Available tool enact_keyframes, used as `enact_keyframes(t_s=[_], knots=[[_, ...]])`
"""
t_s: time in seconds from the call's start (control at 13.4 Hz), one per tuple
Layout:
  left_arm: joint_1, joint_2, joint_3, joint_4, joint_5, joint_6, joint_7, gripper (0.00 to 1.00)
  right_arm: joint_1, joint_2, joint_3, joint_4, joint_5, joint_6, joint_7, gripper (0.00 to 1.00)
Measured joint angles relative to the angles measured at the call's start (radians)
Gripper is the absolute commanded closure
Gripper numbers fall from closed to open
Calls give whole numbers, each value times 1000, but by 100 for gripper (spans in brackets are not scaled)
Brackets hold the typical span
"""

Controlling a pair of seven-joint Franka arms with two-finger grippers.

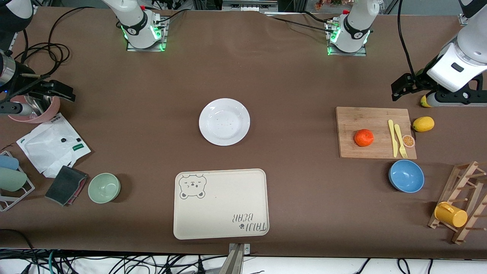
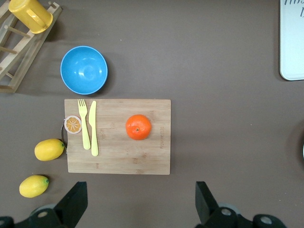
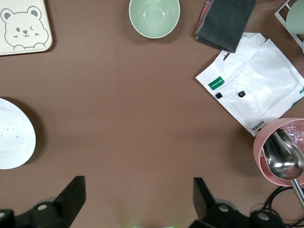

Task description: Place orange and plate with both arms

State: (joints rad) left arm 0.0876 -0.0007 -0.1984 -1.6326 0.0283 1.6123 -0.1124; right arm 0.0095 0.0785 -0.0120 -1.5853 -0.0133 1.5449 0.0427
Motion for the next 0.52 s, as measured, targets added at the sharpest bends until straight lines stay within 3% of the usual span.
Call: enact_keyframes(t_s=[0.52], knots=[[-1, 12, -7, 0, 0, -1, 0, 0, 0, 1, 0, 0, 0, -2, 1, 0]])
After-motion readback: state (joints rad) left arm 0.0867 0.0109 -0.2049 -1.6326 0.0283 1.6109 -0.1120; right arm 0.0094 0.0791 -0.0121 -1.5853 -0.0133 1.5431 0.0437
